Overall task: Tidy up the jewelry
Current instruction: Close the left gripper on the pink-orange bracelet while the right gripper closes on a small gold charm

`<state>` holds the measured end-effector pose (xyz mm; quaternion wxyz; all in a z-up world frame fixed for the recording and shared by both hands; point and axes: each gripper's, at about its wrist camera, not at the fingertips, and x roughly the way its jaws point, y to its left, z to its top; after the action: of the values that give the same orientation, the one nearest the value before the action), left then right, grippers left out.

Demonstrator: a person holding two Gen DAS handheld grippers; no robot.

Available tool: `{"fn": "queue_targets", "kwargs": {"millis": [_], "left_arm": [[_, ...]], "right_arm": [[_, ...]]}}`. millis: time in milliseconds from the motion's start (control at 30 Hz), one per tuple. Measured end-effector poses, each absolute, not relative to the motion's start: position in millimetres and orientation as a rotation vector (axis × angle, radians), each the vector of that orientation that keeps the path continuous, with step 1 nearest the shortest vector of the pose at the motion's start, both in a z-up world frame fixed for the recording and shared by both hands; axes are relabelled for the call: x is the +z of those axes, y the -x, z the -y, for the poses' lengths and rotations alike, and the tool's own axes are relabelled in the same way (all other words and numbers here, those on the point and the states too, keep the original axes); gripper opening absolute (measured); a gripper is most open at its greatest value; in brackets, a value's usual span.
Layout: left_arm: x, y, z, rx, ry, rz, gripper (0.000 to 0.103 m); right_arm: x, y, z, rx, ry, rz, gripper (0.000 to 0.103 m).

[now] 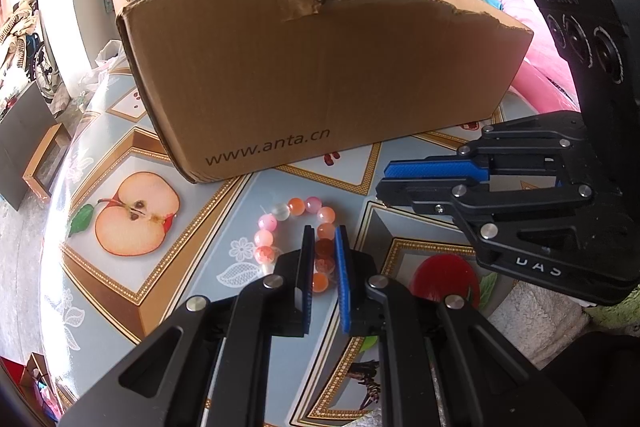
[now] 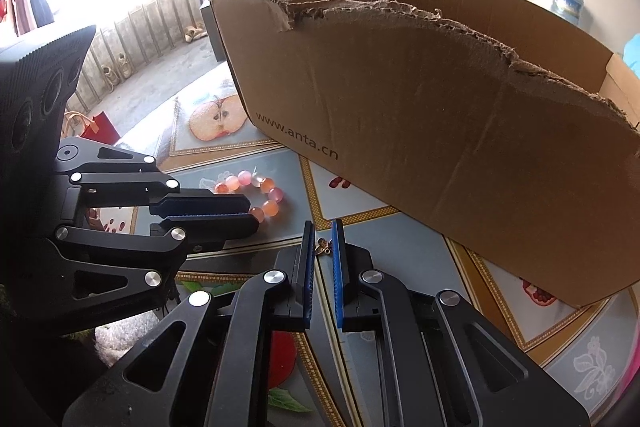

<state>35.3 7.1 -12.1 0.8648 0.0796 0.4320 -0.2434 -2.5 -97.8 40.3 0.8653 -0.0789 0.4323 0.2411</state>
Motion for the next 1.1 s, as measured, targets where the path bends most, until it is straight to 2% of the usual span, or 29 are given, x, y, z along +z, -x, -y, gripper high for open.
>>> {"fn": "queue_targets", "kwargs": {"millis": [233,367,700,833,1100], "left_arm": [[-12,-35,-8,-0.510,-0.167,-0.904,0.010],[-13,-35,-8,-0.510,-0.167,-0.904,0.010],[-12,-35,-7,-0.510,-0.166,-0.903,0.010],[-12,-36,-7,-0.511,-0.165,-0.901,0.010],[-12,-37,-6,-0.512,-0.168,-0.899,0.010]], "right_arm": [[35,-3,94,0.492,0.185,-0.923,0.019],[37,1,94,0.489,0.195,-0.924,0.020],[36,6,88,0.508,0.217,-0.920,0.020],[36,7,86,0.509,0.240,-0.918,0.012],[37,10,89,0.507,0.232,-0.917,0.010]]}}
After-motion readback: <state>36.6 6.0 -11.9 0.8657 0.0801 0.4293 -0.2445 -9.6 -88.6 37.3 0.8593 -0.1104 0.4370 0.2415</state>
